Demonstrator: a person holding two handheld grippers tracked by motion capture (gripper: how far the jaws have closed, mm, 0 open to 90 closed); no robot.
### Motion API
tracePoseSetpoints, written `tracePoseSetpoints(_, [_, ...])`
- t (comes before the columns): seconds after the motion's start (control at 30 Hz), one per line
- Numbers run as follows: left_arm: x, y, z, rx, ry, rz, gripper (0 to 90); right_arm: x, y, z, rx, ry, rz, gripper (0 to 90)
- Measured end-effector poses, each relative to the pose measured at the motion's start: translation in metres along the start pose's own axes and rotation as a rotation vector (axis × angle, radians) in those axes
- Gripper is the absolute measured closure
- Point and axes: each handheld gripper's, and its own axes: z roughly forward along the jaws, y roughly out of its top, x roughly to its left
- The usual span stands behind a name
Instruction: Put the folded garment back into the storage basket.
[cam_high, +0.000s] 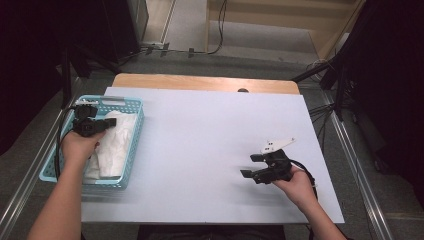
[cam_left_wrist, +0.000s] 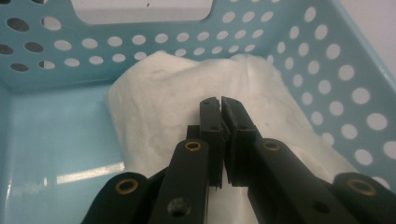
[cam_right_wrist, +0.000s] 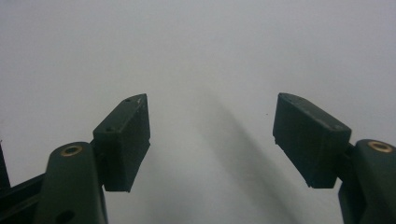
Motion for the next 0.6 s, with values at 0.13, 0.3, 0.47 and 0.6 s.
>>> tracePoseSetpoints(0.13, [-0.001,-0.005,0.009,0.056,-0.016,0.029,86.4,0.0,0.0,0.0,0.001,-0.001,-0.001,25.9])
tracePoseSetpoints(0.3, [0.002,-0.011,0.014,0.048,-0.025,0.003,86.4,0.0,0.0,0.0,0.002,-0.001,-0.002,25.9])
tracePoseSetpoints(0.47, [0.005,-0.02,0.018,0.027,-0.045,0.047,81.8,0.0,0.0,0.001,0.005,0.001,-0.005,25.9])
tracePoseSetpoints(0.6, [0.004,-0.021,0.021,0.04,-0.05,0.046,77.7,0.001,0.0,0.001,0.006,0.0,-0.004,25.9])
